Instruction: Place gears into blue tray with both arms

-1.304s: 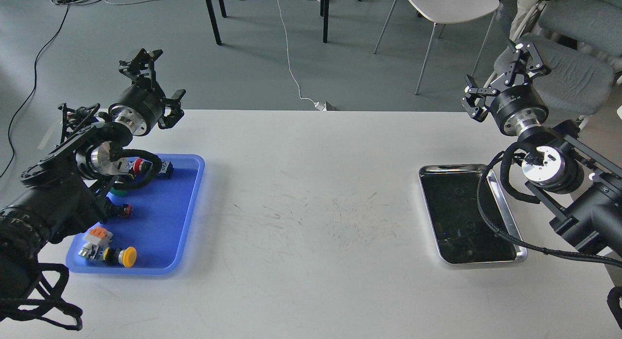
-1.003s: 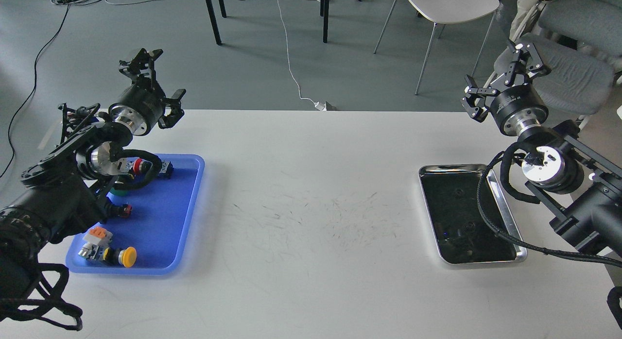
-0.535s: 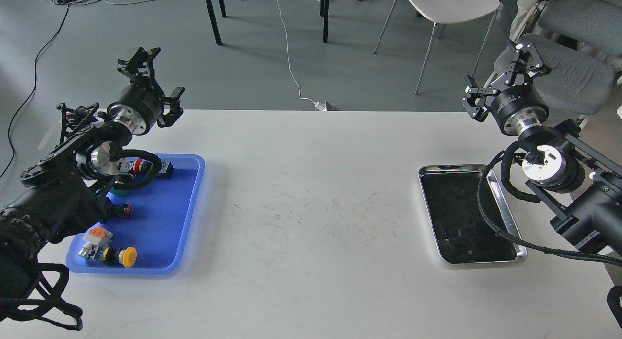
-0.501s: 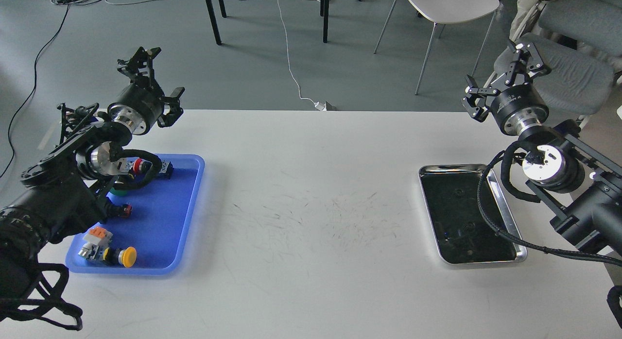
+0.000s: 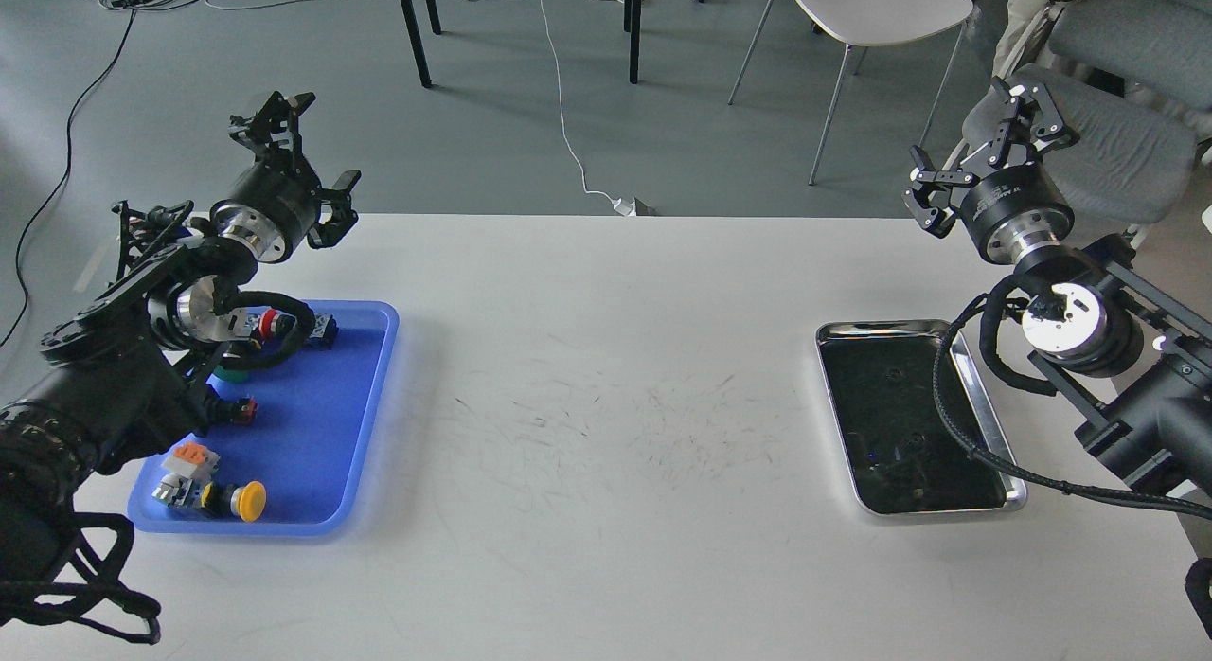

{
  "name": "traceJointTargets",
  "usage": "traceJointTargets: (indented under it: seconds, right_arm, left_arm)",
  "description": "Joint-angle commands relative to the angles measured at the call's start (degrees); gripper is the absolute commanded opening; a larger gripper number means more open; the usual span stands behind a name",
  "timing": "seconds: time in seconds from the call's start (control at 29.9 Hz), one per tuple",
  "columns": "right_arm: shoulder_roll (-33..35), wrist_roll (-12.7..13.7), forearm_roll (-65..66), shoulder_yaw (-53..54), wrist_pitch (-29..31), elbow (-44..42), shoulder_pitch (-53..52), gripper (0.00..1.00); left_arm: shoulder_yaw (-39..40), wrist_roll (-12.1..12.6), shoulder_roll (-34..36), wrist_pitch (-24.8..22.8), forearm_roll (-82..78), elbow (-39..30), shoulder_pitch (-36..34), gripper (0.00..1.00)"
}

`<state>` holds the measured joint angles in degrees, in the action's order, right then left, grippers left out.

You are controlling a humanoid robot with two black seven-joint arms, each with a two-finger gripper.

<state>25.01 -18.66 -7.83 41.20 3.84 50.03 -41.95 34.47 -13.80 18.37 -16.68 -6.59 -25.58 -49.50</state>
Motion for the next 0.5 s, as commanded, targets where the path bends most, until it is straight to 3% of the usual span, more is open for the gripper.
traceJointTargets:
  seconds: [0.0, 0.47]
  right_arm:
    - [0.3, -0.2, -0.1, 0.2, 2.0, 0.4, 0.1, 0.99]
    - [0.0, -0.8, 0.1, 1.1, 1.7, -0.1, 0.2, 0.99]
  left_arm:
    - [0.1, 0.0, 0.1, 0.0, 0.0, 0.0, 0.2, 0.99]
    - [0.1, -0.1, 0.2, 0.0, 0.0, 0.0, 0.3, 0.99]
